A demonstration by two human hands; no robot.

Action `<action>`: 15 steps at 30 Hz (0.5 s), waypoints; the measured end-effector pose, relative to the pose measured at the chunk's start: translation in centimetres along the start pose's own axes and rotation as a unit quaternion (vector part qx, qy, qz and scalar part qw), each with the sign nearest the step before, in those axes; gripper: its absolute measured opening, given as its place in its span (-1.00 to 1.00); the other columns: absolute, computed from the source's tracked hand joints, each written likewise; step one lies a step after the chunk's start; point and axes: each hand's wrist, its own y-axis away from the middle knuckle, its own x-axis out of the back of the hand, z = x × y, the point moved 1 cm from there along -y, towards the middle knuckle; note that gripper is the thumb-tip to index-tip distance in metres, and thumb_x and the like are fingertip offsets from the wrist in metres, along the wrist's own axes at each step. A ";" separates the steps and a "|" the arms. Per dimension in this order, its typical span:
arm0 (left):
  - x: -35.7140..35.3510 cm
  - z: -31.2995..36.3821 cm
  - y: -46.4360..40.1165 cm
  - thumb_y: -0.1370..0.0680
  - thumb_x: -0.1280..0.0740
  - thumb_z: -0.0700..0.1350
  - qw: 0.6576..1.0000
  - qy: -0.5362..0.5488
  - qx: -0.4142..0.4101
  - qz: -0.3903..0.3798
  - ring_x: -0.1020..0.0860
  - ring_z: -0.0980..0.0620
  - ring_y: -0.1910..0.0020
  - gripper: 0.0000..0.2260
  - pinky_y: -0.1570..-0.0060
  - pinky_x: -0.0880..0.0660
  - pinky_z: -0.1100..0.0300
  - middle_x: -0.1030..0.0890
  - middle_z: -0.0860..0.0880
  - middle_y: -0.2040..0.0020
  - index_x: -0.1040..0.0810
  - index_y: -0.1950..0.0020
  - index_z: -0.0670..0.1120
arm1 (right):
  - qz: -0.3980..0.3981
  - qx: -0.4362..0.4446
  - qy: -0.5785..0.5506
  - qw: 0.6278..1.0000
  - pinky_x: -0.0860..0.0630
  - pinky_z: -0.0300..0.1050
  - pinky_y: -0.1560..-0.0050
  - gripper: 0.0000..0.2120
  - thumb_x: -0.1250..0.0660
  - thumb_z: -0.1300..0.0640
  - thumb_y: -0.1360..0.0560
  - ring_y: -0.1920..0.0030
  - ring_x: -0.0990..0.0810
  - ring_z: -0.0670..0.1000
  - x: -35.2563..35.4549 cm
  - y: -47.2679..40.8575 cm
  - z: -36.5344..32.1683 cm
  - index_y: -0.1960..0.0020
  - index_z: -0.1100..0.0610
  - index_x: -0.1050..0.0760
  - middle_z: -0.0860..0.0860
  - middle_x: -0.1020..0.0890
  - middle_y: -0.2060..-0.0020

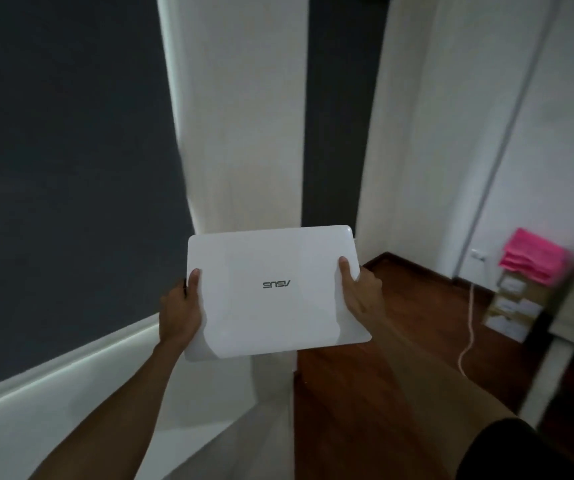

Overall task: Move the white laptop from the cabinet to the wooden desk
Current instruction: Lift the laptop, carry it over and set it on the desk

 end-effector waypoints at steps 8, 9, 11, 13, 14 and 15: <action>-18.1 12.7 6.3 -0.59 -0.05 0.33 0.981 0.077 -0.092 -0.151 -0.51 -0.01 0.41 -0.44 0.41 -0.37 0.16 -0.54 -0.07 0.40 -0.43 0.36 -0.08 | 0.177 -0.061 0.068 0.980 -0.53 0.12 -0.16 -0.24 0.01 -0.45 -0.51 -0.09 -0.63 0.15 20.3 0.5 9.4 -0.24 0.13 -0.57 0.06 -0.65 -0.04; -20.1 14.2 7.4 -0.59 -0.06 0.32 0.975 0.088 -0.099 -0.176 -0.54 -0.03 0.38 -0.45 0.38 -0.41 0.15 -0.57 -0.08 0.37 -0.46 0.32 -0.08 | 0.196 -0.063 0.069 0.976 -0.54 0.15 -0.17 -0.26 0.00 -0.44 -0.51 -0.11 -0.63 0.16 22.7 1.2 10.5 -0.23 0.12 -0.58 0.08 -0.66 -0.07; -24.0 16.9 9.9 -0.60 -0.07 0.30 0.963 0.107 -0.116 -0.218 -0.57 -0.06 0.34 -0.46 0.32 -0.49 0.08 -0.59 -0.10 0.32 -0.50 0.27 -0.10 | 0.237 -0.080 0.081 0.965 -0.56 0.12 -0.12 -0.31 -0.02 -0.42 -0.52 -0.06 -0.64 0.17 27.2 2.6 12.6 -0.16 0.11 -0.60 0.11 -0.68 -0.03; -27.6 19.4 12.7 -0.60 -0.07 0.31 0.951 0.118 -0.129 -0.253 -0.58 -0.05 0.30 -0.46 0.27 -0.51 0.06 -0.61 -0.08 0.29 -0.54 0.21 -0.10 | 0.272 -0.110 0.098 0.951 -0.55 0.06 -0.03 -0.30 -0.03 -0.43 -0.51 0.02 -0.63 0.16 31.4 4.2 14.7 -0.10 0.14 -0.61 0.12 -0.68 0.01; -29.3 20.5 14.1 -0.60 -0.06 0.32 0.946 0.120 -0.133 -0.269 -0.58 -0.04 0.28 -0.45 0.26 -0.50 0.07 -0.61 -0.06 0.27 -0.56 0.18 -0.10 | 0.287 -0.120 0.105 0.944 -0.52 0.02 0.03 -0.29 -0.02 -0.44 -0.51 0.07 -0.61 0.14 33.3 5.0 15.7 -0.08 0.13 -0.61 0.11 -0.68 0.03; -30.9 21.6 15.3 -0.59 -0.05 0.33 0.941 0.121 -0.136 -0.285 -0.58 -0.04 0.27 -0.44 0.23 -0.51 0.07 -0.61 -0.05 0.26 -0.57 0.15 -0.10 | 0.302 -0.129 0.112 0.938 -0.48 -0.01 0.08 -0.29 -0.02 -0.45 -0.50 0.11 -0.58 0.11 35.1 5.7 16.6 -0.06 0.12 -0.61 0.09 -0.67 0.06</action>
